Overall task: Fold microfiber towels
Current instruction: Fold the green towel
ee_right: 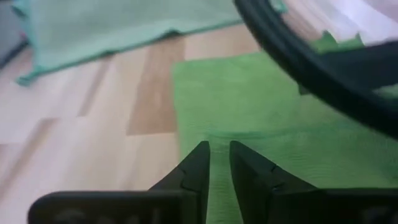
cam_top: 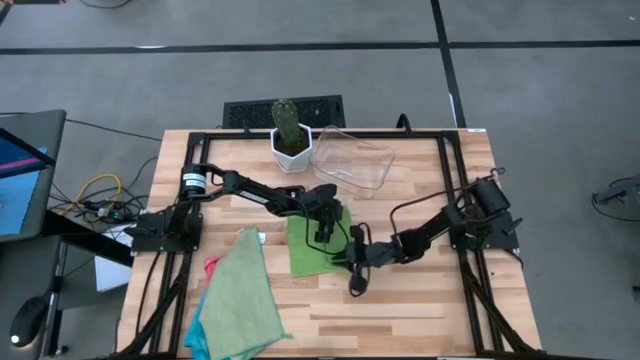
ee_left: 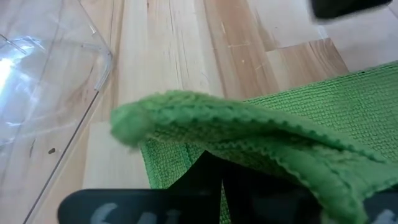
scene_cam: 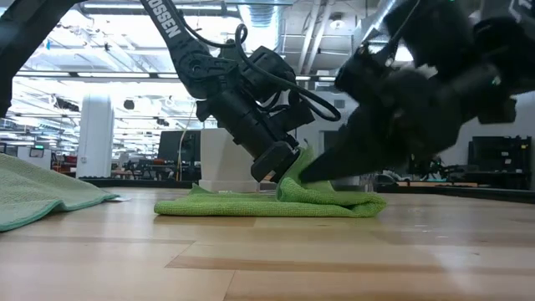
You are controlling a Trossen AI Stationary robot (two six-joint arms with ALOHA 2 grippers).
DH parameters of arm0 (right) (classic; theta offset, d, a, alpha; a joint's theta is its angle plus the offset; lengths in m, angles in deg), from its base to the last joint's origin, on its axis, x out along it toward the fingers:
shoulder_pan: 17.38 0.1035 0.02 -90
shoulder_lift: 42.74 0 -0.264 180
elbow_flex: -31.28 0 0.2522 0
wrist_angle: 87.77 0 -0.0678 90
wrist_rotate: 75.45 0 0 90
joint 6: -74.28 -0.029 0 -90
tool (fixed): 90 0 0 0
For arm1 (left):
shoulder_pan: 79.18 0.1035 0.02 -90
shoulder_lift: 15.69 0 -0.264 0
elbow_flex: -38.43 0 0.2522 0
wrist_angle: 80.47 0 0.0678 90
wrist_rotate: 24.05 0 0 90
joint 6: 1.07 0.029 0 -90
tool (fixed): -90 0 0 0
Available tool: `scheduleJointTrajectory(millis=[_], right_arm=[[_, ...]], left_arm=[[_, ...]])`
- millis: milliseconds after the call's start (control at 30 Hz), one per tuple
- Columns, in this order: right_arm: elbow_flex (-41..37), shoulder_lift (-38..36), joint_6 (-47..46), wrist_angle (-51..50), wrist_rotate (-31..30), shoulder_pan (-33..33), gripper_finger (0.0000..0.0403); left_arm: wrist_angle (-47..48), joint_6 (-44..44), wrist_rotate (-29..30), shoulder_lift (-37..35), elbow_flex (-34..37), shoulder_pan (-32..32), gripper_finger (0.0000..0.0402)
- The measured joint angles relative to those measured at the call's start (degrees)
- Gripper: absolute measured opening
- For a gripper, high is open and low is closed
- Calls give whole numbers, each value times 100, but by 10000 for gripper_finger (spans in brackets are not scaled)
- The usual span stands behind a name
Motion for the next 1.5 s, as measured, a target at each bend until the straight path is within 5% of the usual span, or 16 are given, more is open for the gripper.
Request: scheduleJointTrajectory(millis=[800, 1067, 1300, 1500], right_arm=[[182, 267, -137, -280, 463, -74, 54], [182, 267, -144, -349, 445, -23, 54], [186, 261, -151, -434, 447, -23, 54], [189, 258, -201, -464, 447, -23, 54]], left_arm=[[-2, -1, 1, -4, -2, -4, 0], [110, 120, 484, -59, -4, -42, 3], [444, 336, 572, -219, -9, -83, 66], [1078, 474, 1404, -410, -111, -91, 139]])
